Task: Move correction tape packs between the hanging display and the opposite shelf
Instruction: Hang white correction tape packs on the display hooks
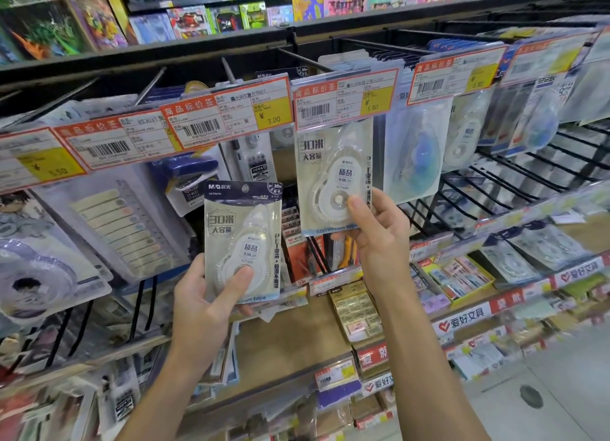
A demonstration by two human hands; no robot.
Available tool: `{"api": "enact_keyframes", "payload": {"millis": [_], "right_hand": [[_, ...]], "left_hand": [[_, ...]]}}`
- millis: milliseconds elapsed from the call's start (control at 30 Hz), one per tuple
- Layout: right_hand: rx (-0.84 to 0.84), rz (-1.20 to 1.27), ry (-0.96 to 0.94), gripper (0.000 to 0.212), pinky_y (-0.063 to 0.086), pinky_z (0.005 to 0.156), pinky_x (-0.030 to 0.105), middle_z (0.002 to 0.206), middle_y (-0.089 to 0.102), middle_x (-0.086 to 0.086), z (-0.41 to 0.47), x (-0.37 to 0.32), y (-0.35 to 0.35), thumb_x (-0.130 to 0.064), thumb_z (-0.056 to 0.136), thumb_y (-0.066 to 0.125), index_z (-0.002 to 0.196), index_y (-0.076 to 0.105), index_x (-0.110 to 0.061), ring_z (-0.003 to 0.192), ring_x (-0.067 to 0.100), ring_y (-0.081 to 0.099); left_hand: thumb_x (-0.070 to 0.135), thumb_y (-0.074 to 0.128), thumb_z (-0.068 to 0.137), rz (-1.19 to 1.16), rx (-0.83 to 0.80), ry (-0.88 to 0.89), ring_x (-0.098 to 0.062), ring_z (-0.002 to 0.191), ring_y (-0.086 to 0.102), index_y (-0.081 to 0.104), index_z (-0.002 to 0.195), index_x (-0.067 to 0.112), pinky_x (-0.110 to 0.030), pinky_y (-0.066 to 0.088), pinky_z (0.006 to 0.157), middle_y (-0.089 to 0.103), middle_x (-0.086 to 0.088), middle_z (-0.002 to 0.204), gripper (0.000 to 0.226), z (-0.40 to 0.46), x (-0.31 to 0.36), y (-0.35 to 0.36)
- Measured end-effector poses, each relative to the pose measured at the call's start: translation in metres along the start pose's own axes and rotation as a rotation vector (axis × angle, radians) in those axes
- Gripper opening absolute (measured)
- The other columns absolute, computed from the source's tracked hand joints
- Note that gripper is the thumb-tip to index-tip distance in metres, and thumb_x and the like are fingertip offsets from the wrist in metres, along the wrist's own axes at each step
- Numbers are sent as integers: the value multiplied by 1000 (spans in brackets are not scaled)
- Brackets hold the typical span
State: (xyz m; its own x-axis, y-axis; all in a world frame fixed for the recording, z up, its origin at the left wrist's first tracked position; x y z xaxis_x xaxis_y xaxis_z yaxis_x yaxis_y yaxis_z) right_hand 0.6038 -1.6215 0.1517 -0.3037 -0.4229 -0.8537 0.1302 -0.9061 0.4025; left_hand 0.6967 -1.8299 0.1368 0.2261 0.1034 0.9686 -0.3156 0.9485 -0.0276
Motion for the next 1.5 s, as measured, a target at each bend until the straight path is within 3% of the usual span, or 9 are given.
{"api": "enact_keyframes", "payload": {"millis": [100, 333, 533, 700, 833, 967, 1200, 1300, 1500], "right_hand": [[7, 21, 14, 17, 57, 77, 28, 100, 77, 1, -2, 2, -2, -18, 94, 65, 110, 68, -12, 94, 18, 73], [31, -59, 26, 20, 51, 98, 60, 107, 75, 11, 5, 1, 0, -27, 92, 65, 109, 72, -17, 103, 35, 70], [44, -35, 69, 14, 56, 67, 29, 96, 77, 0, 7, 8, 6, -19, 97, 64, 108, 69, -11, 87, 16, 73], [106, 118, 141, 18, 51, 53, 23, 89, 73, -3, 13, 29, 18, -26, 88, 69, 98, 69, -10, 79, 12, 63], [202, 263, 262, 21, 47, 53, 22, 96, 71, 3, 20, 49, 25, -23, 90, 73, 104, 67, -9, 75, 13, 60], [290, 342, 312, 46, 49, 58, 23, 102, 71, 8, 34, 64, 32, -24, 89, 74, 125, 61, 2, 75, 13, 62], [297, 309, 336, 80, 47, 55, 23, 130, 64, 14, 62, 81, 39, -40, 73, 81, 139, 54, -5, 74, 11, 63], [278, 290, 320, 78, 48, 60, 25, 125, 68, 13, 72, 84, 41, -40, 76, 80, 140, 52, -5, 70, 11, 61], [289, 239, 295, 59, 51, 68, 24, 125, 68, 5, 91, 91, 42, -43, 77, 82, 128, 58, -24, 100, 18, 70]], "left_hand": [[16, 65, 83, 16, 0, 19, -25, 80, 74, 62, 114, 9, -31, 57, 48, 75, -5, 103, 32, -1, 2, -1], [17, 66, 83, 18, 3, 18, -24, 82, 73, 62, 114, 11, -30, 56, 48, 74, -4, 103, 32, -2, 4, -2], [18, 66, 83, 13, 19, -6, -27, 85, 75, 63, 114, 14, -36, 59, 51, 74, -6, 104, 31, -4, 0, -6], [18, 67, 83, 20, 29, -16, -29, 86, 74, 63, 116, 15, -40, 60, 52, 73, -9, 106, 33, -7, -2, -10], [18, 67, 82, 18, 33, -22, -27, 82, 74, 63, 115, 15, -39, 60, 51, 74, -10, 105, 33, -7, -2, -13], [15, 66, 84, 22, 43, -16, -27, 76, 73, 62, 116, 10, -34, 58, 49, 73, -12, 103, 33, -5, -4, -17], [15, 66, 83, 30, 21, -23, -27, 78, 74, 62, 117, 10, -35, 57, 47, 75, -9, 105, 35, -2, 1, -14], [16, 66, 82, 43, 7, -9, -24, 78, 74, 63, 115, 10, -34, 57, 47, 75, -9, 104, 33, 1, 4, -10], [20, 70, 82, 49, 0, 10, -29, 76, 72, 63, 114, 10, -33, 55, 46, 73, -13, 103, 34, 11, 1, -8]]}}
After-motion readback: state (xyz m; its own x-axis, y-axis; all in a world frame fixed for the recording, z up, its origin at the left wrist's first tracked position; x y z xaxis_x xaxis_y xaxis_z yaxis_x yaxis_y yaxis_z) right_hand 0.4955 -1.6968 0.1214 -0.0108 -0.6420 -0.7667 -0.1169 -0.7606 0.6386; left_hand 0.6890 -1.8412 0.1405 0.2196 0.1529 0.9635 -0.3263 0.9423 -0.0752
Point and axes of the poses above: each hand's wrist, its own z-axis towards the middle knuckle, its own y-axis out of the palm, x = y × z, the point moved 2 cm from there along z, towards the middle knuckle
